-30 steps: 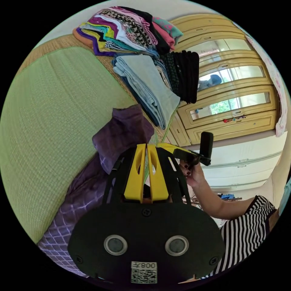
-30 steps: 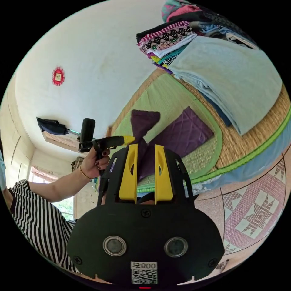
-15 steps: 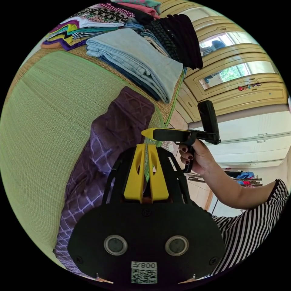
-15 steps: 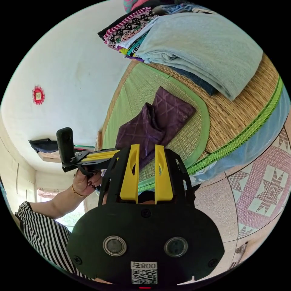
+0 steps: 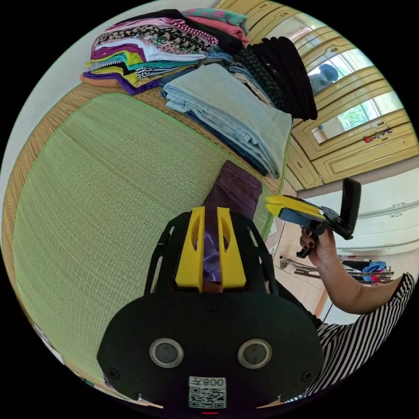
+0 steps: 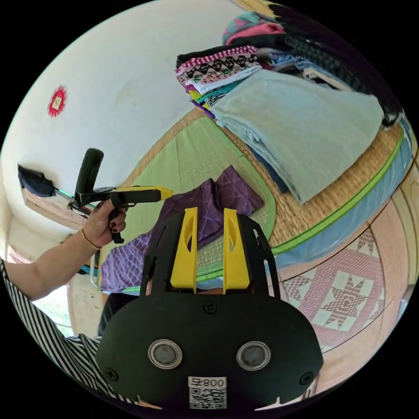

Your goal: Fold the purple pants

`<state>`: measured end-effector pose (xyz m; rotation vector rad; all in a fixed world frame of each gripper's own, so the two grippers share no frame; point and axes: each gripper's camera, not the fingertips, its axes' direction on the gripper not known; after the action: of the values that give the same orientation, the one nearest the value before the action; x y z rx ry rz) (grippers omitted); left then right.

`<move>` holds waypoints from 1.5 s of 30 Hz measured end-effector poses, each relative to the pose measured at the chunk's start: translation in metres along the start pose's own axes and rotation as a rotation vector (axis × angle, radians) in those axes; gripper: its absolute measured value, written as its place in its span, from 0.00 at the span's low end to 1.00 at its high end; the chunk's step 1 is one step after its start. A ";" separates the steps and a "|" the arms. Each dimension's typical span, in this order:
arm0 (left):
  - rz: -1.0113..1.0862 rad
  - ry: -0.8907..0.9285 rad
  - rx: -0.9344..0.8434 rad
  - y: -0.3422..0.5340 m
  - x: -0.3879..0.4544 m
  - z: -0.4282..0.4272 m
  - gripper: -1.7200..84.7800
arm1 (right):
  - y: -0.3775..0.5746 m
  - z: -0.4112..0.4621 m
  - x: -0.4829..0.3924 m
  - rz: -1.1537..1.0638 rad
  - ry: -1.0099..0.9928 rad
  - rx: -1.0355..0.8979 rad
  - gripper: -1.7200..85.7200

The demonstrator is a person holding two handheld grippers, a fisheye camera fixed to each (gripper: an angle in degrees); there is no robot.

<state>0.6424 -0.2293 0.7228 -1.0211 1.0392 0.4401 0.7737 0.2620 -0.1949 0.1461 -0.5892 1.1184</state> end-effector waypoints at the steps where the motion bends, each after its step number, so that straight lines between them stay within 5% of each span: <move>1: 0.000 0.002 -0.031 -0.006 0.000 0.008 0.08 | -0.002 0.007 -0.008 -0.036 0.047 -0.021 0.12; 14: 0.052 0.066 0.030 -0.036 0.023 0.018 0.05 | -0.012 0.009 -0.051 -0.163 0.144 -0.071 0.04; 45: 0.047 -0.082 -0.043 -0.074 0.045 0.074 0.04 | -0.025 0.012 -0.033 -0.071 0.102 -0.095 0.06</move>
<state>0.7542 -0.2085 0.7291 -1.0098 0.9853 0.5403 0.7814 0.2192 -0.1978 0.0276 -0.5411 1.0209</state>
